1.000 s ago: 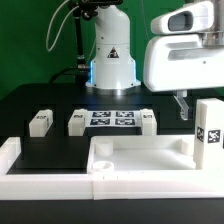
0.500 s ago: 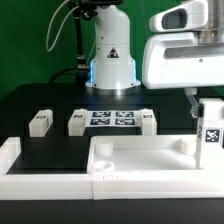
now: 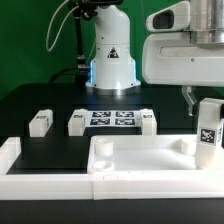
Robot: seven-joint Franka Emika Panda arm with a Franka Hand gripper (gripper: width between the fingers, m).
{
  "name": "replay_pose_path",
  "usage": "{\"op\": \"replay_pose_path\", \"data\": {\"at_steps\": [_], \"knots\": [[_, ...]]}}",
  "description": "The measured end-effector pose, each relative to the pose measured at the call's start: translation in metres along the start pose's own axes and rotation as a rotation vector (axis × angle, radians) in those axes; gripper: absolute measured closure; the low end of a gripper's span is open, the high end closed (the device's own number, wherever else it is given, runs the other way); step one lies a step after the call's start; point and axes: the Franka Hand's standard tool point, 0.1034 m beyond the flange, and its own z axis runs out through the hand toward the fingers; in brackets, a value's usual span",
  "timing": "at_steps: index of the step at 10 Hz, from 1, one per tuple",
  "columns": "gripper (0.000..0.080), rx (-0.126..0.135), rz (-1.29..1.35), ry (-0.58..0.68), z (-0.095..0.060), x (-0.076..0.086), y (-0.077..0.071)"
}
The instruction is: Assemble desk
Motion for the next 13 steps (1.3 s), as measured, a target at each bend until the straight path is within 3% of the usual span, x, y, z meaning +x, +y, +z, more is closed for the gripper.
{"op": "replay_pose_path", "data": {"at_steps": [3, 9, 11, 13], "knots": [[0.0511, 0.014, 0.478, -0.035, 0.0, 0.005, 0.007], [0.0511, 0.003, 0.868, -0.056, 0.0, 0.003, 0.009], [0.0511, 0.031, 1.215, -0.087, 0.0, 0.001, 0.002], [0.0507, 0.057, 1.244, -0.081, -0.001, -0.001, -0.001]]}}
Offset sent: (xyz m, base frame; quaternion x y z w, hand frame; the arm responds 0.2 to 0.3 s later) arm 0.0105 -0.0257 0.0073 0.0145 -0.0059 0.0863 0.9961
